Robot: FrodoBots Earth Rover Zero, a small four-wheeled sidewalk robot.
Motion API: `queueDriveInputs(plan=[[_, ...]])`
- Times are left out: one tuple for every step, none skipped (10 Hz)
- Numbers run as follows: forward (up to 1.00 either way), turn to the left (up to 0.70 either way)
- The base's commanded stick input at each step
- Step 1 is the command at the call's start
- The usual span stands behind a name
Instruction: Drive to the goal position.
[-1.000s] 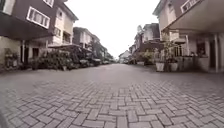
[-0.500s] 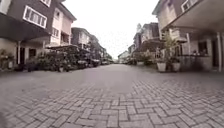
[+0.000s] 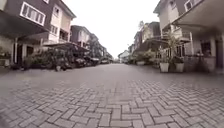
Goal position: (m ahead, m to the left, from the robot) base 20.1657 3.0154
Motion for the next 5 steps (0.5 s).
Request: queueDriveInputs(plan=[[0.70, 0.00], [0.70, 0.00], [0.70, 0.00], [0.70, 0.00], [0.70, 0.00]])
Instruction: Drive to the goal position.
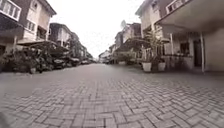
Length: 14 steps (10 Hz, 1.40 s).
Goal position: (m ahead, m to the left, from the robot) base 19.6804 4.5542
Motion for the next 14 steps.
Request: queueDriveInputs(plan=[[0.70, 0.00], [0.70, 0.00], [0.70, 0.00], [0.70, 0.00], [0.70, 0.00], [0.70, 0.00], [0.70, 0.00], [0.70, 0.00], [0.70, 0.00], [0.70, 0.00], [0.70, 0.00], [0.70, 0.00], [0.70, 0.08], [0.70, 0.32]])
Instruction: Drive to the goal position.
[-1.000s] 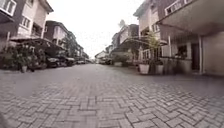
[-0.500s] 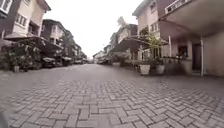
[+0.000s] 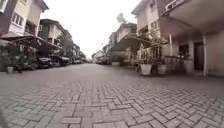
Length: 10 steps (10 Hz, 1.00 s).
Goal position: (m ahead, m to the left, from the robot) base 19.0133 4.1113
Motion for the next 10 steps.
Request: queueDriveInputs(plan=[[0.70, 0.35], [0.70, 0.26], [0.70, 0.01], [0.70, 0.00], [0.70, 0.00], [0.70, 0.00], [0.70, 0.00], [0.70, 0.00], [0.70, 0.00], [0.70, 0.00]])
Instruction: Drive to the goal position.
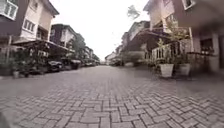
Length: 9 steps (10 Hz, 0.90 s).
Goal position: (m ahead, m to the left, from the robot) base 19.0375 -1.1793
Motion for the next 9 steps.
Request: queueDriveInputs(plan=[[0.70, 0.00], [0.70, 0.00], [0.70, 0.00], [0.70, 0.00], [0.70, 0.00], [0.70, 0.00], [0.70, 0.00], [0.70, 0.00], [0.70, 0.00]])
